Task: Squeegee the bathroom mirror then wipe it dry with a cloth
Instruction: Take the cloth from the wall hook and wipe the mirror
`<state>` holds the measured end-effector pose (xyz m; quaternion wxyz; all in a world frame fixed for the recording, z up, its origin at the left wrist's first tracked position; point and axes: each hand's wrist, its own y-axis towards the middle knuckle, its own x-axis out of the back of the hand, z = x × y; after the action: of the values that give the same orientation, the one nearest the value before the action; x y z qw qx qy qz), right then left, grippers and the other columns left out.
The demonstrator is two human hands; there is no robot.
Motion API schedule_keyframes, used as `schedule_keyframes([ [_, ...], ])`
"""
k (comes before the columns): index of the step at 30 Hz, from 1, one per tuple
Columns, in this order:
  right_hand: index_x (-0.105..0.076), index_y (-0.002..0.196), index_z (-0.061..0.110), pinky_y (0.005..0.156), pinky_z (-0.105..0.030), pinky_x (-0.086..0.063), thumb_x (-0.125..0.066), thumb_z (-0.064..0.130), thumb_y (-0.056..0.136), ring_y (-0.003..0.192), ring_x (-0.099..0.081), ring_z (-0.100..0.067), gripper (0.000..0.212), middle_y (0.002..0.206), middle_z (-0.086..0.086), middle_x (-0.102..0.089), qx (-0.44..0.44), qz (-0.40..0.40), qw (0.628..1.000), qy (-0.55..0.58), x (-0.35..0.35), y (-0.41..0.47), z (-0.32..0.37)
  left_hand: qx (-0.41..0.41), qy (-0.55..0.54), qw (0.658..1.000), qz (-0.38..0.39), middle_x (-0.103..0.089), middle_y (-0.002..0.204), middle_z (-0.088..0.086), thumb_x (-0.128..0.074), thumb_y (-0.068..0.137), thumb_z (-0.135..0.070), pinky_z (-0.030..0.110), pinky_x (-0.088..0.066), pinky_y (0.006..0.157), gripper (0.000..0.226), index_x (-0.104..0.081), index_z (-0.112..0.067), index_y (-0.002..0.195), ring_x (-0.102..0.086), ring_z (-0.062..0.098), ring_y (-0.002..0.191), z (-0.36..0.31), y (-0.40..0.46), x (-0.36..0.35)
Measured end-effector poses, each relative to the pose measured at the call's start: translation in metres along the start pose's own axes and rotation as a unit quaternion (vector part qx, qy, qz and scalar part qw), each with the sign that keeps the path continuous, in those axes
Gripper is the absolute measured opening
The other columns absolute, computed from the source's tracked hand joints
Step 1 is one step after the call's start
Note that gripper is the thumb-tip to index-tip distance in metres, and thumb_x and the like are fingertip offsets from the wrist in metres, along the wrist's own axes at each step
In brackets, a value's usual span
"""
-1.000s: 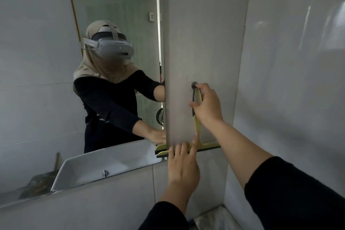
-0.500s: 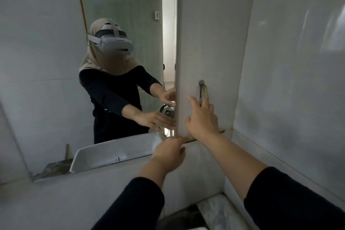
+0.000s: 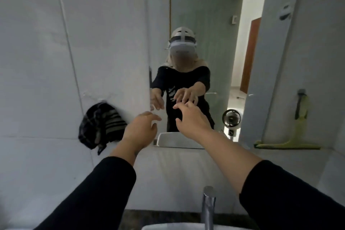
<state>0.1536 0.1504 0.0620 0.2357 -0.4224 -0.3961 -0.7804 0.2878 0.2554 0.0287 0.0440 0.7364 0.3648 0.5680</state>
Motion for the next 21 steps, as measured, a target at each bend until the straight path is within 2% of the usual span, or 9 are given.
schedule_keyframes([
  [4, -0.046, 0.133, 0.025, 0.095, -0.044, -0.046, -0.05, 0.02, 0.092, 0.125, -0.043, -0.027, 0.041, 0.14, -0.005, -0.039, 0.078, 0.043, 0.995, 0.039, -0.04, 0.02, 0.054, 0.086, -0.008, 0.99, -0.114, -0.052, 0.131, -0.002, -0.051, 0.089, -0.015, 0.042, -0.048, 0.09, 0.033, -0.061, -0.022, 0.12, -0.047, 0.02, 0.121, 0.057, -0.016, 0.028],
  [8, -0.051, 0.133, 0.024, 0.095, -0.034, -0.044, -0.048, 0.012, 0.093, 0.119, -0.049, -0.025, 0.041, 0.129, -0.007, -0.05, 0.125, 0.069, 0.985, 0.094, -0.072, 0.041, 0.097, 0.184, 0.0, 0.964, -0.191, -0.044, 0.135, 0.004, -0.054, 0.087, -0.018, 0.045, -0.044, 0.092, 0.042, -0.051, -0.018, 0.129, -0.039, 0.026, 0.124, 0.101, -0.019, 0.039],
  [12, -0.052, 0.133, 0.029, 0.094, -0.031, -0.042, -0.048, 0.015, 0.094, 0.114, -0.052, -0.025, 0.042, 0.122, -0.008, -0.053, 0.137, 0.05, 0.979, 0.141, -0.095, 0.065, 0.128, 0.233, -0.042, 0.951, -0.201, -0.041, 0.136, 0.006, -0.052, 0.092, -0.024, 0.044, -0.042, 0.092, 0.044, -0.042, -0.017, 0.134, -0.039, 0.026, 0.124, 0.129, -0.014, 0.032],
  [15, -0.052, 0.133, 0.032, 0.093, -0.033, -0.045, -0.049, 0.021, 0.095, 0.112, -0.054, -0.024, 0.039, 0.121, -0.005, -0.056, 0.129, 0.013, 0.982, 0.137, -0.113, 0.081, 0.143, 0.248, -0.085, 0.94, -0.22, -0.043, 0.137, 0.004, -0.042, 0.096, -0.027, 0.041, -0.04, 0.093, 0.038, -0.042, -0.02, 0.134, -0.039, 0.024, 0.124, 0.144, -0.006, 0.024],
  [18, -0.054, 0.131, 0.032, 0.088, -0.034, -0.046, -0.049, 0.027, 0.096, 0.109, -0.057, -0.025, 0.036, 0.12, -0.004, -0.058, 0.116, -0.035, 0.987, 0.104, -0.128, 0.09, 0.152, 0.254, -0.13, 0.931, -0.229, -0.047, 0.134, 0.003, -0.037, 0.098, -0.028, 0.042, -0.042, 0.093, 0.035, -0.043, -0.025, 0.132, -0.046, 0.024, 0.12, 0.157, 0.001, 0.019],
  [21, -0.055, 0.126, 0.028, 0.085, -0.035, -0.046, -0.048, 0.021, 0.095, 0.107, -0.056, -0.025, 0.033, 0.115, -0.003, -0.059, 0.107, -0.072, 0.985, 0.114, -0.144, 0.095, 0.157, 0.243, -0.152, 0.929, -0.232, -0.046, 0.134, 0.001, -0.038, 0.097, -0.036, 0.036, -0.043, 0.088, 0.037, -0.04, -0.03, 0.134, -0.049, 0.021, 0.118, 0.16, 0.002, 0.011],
])
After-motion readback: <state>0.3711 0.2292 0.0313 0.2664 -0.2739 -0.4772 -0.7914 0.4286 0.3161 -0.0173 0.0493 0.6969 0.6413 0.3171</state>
